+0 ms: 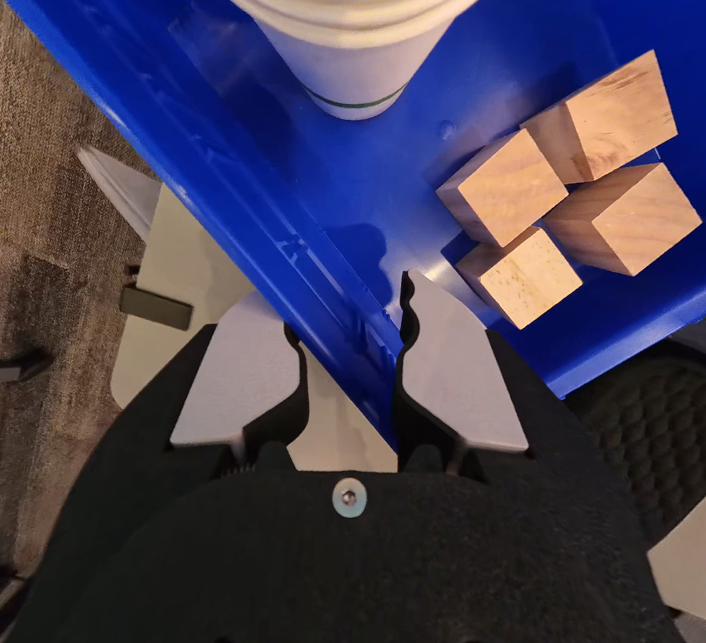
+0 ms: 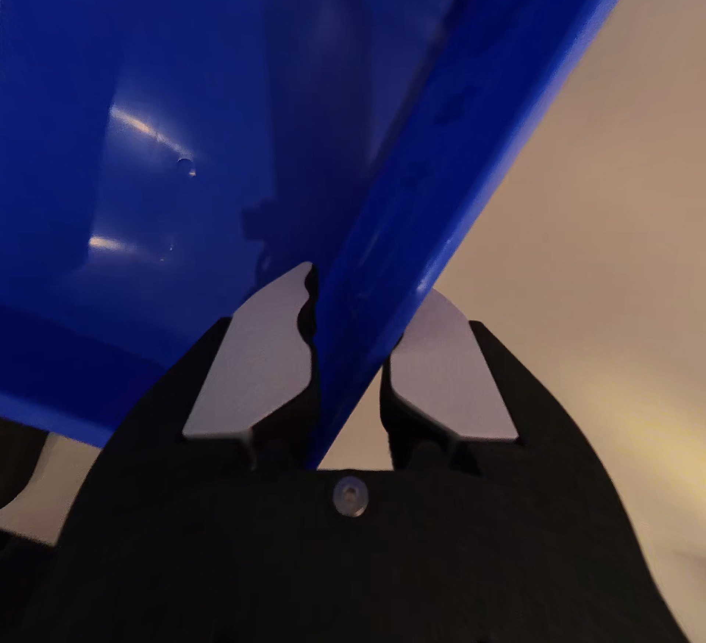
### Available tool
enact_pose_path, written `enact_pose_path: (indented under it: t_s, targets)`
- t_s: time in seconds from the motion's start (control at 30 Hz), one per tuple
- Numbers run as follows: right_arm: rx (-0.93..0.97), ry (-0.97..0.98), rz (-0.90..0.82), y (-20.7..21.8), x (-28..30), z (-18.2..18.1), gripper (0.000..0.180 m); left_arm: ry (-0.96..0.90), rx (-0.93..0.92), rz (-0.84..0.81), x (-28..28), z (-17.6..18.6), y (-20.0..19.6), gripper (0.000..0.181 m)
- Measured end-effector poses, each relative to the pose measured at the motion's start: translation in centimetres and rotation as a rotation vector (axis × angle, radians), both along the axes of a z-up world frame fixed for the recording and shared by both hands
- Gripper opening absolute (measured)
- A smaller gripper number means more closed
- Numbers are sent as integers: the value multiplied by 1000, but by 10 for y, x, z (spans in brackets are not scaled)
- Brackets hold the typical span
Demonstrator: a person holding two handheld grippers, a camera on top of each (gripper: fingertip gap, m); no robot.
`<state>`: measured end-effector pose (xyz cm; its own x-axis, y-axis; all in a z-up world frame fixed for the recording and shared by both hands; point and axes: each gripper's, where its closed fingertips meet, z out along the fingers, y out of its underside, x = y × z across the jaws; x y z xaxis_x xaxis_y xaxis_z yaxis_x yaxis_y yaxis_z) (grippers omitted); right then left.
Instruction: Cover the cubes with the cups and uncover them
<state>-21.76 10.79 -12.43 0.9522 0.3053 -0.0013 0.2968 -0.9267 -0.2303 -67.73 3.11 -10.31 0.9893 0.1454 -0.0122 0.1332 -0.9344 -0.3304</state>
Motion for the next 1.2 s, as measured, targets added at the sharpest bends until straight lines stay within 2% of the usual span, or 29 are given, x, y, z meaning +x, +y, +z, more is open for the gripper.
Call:
enact_pose_path:
  t_s: [0.1,0.17,0.27,0.4,0.7,0.9,1.13,1.2]
  targets:
    - [-79,149,-32,-3,-5,1,17,1,8,-67,-10,0,7,46]
    - [-76,147,-36,0,10,0,10,39,7,-115,-22,0,11,42]
    - [-81,140,-35,0,32,0,6,115,-1,-177,-43,0,24,37]
    - [-89,161,-37,-5,57,0,6,114,34,-233,-53,1,54,15]
    - [-163,140,-66,-24,109,-1,6,117,22,-545,-33,1,118,14]
    - [-120,138,-66,-23,127,-1,6,108,20,-629,-37,1,146,13]
    - [-124,51,-39,-25,132,-2,11,98,56,-714,-35,1,155,13]
    - [-124,72,-44,-25,129,-2,7,110,63,-731,-35,1,157,15]
